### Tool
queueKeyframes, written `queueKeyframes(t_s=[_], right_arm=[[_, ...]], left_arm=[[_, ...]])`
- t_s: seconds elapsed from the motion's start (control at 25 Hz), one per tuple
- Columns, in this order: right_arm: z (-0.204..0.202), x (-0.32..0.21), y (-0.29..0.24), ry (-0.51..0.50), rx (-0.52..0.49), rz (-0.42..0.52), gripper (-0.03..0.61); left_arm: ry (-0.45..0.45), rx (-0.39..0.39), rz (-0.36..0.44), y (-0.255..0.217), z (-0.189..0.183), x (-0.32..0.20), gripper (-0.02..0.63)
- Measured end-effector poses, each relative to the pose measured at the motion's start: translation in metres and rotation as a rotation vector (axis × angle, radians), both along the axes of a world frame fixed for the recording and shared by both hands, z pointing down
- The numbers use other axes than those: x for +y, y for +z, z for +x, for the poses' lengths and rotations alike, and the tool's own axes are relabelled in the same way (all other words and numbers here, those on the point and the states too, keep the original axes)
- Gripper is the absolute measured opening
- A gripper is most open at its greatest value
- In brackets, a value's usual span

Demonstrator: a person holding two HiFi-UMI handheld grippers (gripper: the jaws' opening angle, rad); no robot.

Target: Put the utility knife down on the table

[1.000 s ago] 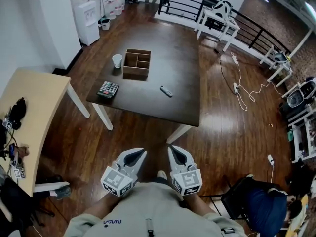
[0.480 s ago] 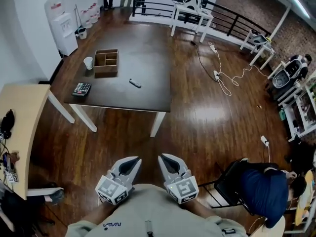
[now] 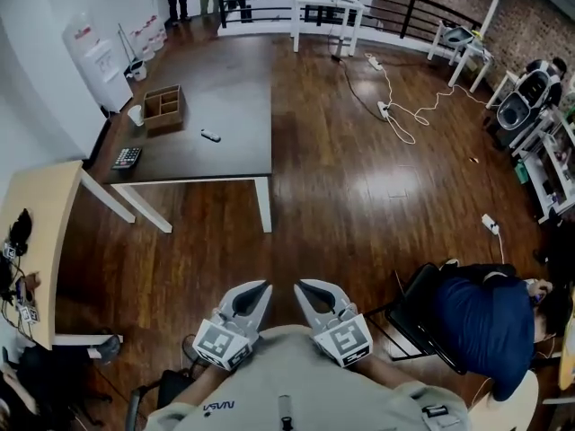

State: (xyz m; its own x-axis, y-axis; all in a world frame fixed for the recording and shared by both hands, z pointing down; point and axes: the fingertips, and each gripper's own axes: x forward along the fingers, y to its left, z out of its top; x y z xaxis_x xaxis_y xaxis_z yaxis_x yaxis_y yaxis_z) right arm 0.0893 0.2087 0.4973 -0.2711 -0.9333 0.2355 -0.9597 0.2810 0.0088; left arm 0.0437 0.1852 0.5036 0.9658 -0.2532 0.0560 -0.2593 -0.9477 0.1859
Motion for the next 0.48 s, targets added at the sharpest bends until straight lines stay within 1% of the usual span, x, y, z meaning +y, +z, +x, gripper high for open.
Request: queueKeyframes(t_s=[0.2,0.36,0.48], right_arm=[[0.031,0.036,0.005,0.029,-0.025,-0.007,0.000],[0.034,0.049,0.007,-0.002,-0.018,-0.013,-0.002],[0.040,0.055,0.009,0.005,-0.042,-0.015,-0.002]], left_arm=[[-0.026,-0.008,-0.027,0.010,0.018,0.032,0.002],[-0.020,-0.024,-0.029,0.012,0.028,0.047,0.002],[-0.009,-0.035,-0.029,0.013,0.035,0.056,0.002]])
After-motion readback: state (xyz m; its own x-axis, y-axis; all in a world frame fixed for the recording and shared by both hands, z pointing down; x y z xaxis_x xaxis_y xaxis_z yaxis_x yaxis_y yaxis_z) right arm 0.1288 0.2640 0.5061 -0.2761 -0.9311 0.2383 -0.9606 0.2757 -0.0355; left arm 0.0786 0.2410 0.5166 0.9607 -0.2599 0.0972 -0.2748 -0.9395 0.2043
